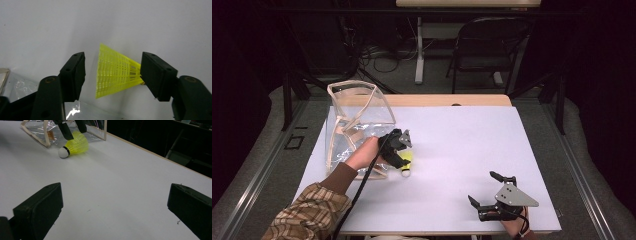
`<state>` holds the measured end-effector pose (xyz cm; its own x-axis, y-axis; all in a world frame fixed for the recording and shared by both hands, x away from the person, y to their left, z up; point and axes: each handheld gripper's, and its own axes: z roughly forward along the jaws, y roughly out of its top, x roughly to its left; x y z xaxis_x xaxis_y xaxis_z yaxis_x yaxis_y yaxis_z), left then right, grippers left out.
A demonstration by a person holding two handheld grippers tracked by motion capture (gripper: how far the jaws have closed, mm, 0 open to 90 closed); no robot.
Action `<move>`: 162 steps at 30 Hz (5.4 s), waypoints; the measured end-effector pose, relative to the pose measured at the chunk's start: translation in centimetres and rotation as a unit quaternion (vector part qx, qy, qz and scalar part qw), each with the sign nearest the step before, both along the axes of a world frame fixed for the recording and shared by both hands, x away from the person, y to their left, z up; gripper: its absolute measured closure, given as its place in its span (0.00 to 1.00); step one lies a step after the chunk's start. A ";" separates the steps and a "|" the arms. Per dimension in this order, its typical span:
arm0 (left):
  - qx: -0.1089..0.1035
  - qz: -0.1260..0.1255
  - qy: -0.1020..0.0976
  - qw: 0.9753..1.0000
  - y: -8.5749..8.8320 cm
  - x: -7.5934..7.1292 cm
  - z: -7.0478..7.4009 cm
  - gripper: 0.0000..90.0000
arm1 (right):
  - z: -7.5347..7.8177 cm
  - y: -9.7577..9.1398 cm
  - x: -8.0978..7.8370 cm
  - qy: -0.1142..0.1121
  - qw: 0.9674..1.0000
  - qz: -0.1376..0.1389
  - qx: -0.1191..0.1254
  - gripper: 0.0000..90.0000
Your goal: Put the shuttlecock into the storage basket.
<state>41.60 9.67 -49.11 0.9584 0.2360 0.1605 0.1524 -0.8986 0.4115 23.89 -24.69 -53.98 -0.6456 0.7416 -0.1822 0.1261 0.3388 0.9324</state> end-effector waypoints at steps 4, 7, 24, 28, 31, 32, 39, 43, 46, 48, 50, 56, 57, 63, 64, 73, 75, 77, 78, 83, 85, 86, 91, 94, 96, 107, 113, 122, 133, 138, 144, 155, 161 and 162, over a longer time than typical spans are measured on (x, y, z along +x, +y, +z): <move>0.003 0.001 0.002 1.000 -0.1 0.0 -0.2 0.51 | 0.0 0.0 0.0 0.000 1.000 0.000 0.000 0.00; 0.008 0.000 0.003 1.000 -0.2 0.1 -0.3 0.56 | 0.0 0.0 0.0 0.000 1.000 0.000 -0.001 0.00; -0.017 -0.012 -0.007 1.000 0.3 0.0 0.4 0.90 | 0.0 0.0 0.0 -0.001 1.000 -0.003 -0.001 0.00; -0.023 -0.023 0.001 0.999 0.3 -0.2 0.7 0.98 | 0.0 0.0 0.0 -0.001 1.000 -0.003 -0.001 0.00; -0.026 -0.029 0.007 0.999 0.3 -0.5 1.0 0.99 | 0.0 0.0 0.0 -0.001 1.000 -0.003 -0.001 0.00; -0.027 -0.032 0.008 0.999 0.3 -0.5 1.1 1.00 | 0.0 0.0 0.0 -0.001 1.000 -0.003 -0.001 0.00; -0.023 -0.054 0.011 0.998 0.2 -1.7 2.1 1.00 | 0.0 0.0 0.0 -0.001 1.000 -0.003 -0.001 0.00; -0.018 -0.063 0.008 0.998 0.1 -2.2 2.4 1.00 | 0.0 0.0 0.0 -0.002 1.000 -0.003 -0.001 0.00; -0.012 -0.066 -0.002 0.998 0.0 -2.4 2.6 1.00 | 0.0 0.0 0.0 -0.001 1.000 -0.002 -0.001 0.00; -0.010 -0.067 -0.001 0.998 0.0 -2.4 2.7 1.00 | 0.0 0.0 0.0 -0.001 1.000 -0.002 -0.001 0.00; -0.016 -0.065 -0.002 0.998 0.0 -2.6 3.1 1.00 | 0.0 0.0 0.0 -0.002 1.000 -0.003 0.000 0.00; -0.016 -0.073 -0.009 0.997 0.0 -2.9 4.0 1.00 | 0.0 0.0 0.0 -0.001 1.000 -0.003 -0.001 0.00; -0.016 -0.073 -0.010 0.997 0.0 -3.0 4.1 1.00 | 0.0 0.0 0.0 -0.001 1.000 -0.003 -0.001 0.00; -0.021 -0.077 -0.019 0.997 0.0 -3.4 5.5 1.00 | 0.0 0.0 0.0 -0.001 1.000 -0.003 -0.001 0.00; -0.022 -0.078 -0.019 0.997 0.0 -3.5 5.6 1.00 | 0.0 0.0 0.0 -0.001 1.000 -0.003 -0.001 0.00; -0.025 -0.085 -0.028 0.996 -0.2 -4.1 7.5 1.00 | 0.0 0.0 0.0 -0.001 1.000 -0.004 -0.001 0.00; -0.024 -0.086 -0.030 0.996 -0.2 -4.2 7.6 1.00 | 0.0 0.0 0.0 -0.001 1.000 -0.004 0.000 0.00; -0.025 -0.088 -0.033 0.995 -0.3 -4.4 8.0 1.00 | 0.0 0.0 0.0 -0.002 1.000 -0.005 0.001 0.00; -0.025 -0.088 -0.033 0.995 -0.3 -4.4 8.0 1.00 | 0.0 0.0 0.0 -0.002 1.000 -0.005 0.001 0.00; -0.025 -0.089 -0.036 0.995 -0.3 -4.5 8.4 1.00 | 0.0 -0.1 0.0 -0.001 1.000 -0.004 0.002 0.00; -0.025 -0.088 -0.036 0.995 -0.3 -4.5 8.5 1.00 | 0.0 -0.1 0.0 0.000 1.000 -0.004 0.001 0.00; -0.025 -0.087 -0.037 0.995 -0.3 -4.5 8.5 1.00 | 0.0 0.0 0.0 -0.001 1.000 -0.005 0.002 0.00; -0.021 -0.089 -0.042 0.995 -0.4 -4.5 9.0 1.00 | 0.0 -0.1 0.0 0.000 1.000 -0.004 0.000 0.00; -0.020 -0.087 -0.044 0.995 -0.5 -4.4 9.2 1.00 | 0.0 0.0 0.1 0.000 1.000 -0.005 -0.001 0.00; -0.023 -0.085 -0.043 0.995 -0.5 -4.4 9.3 1.00 | 0.0 0.0 0.1 0.000 1.000 -0.005 -0.001 0.00; -0.018 -0.082 -0.050 0.995 -0.4 -4.2 9.8 1.00 | 0.0 0.0 0.1 0.000 1.000 -0.006 -0.001 0.00; -0.022 -0.072 -0.054 0.996 -0.1 -3.6 10.6 1.00 | 0.0 0.0 0.1 0.001 1.000 -0.005 -0.003 0.00; -0.024 -0.064 -0.061 0.996 0.3 -3.1 11.3 1.00 | 0.0 0.0 0.1 0.002 1.000 -0.005 -0.003 0.00; -0.029 -0.059 -0.064 0.996 0.7 -2.4 12.0 1.00 | -0.1 0.0 0.1 0.003 1.000 -0.006 -0.004 0.00; -0.033 -0.056 -0.068 0.996 0.8 -2.1 12.3 1.00 | -0.1 0.0 0.1 0.004 1.000 -0.006 -0.005 0.00; -0.038 -0.050 -0.076 0.995 1.0 -1.8 12.9 1.00 | -0.1 0.0 0.1 0.004 1.000 -0.006 -0.005 0.00; -0.042 -0.039 -0.085 0.995 1.3 -1.2 13.5 1.00 | -0.1 0.0 0.1 0.003 1.000 -0.007 -0.006 0.00; -0.045 -0.031 -0.087 0.995 1.5 -0.7 13.8 1.00 | -0.1 0.1 0.2 0.003 1.000 -0.006 -0.006 0.00; -0.045 -0.031 -0.087 0.995 1.5 -0.6 13.9 1.00 | -0.1 0.1 0.2 0.004 1.000 -0.007 -0.006 0.00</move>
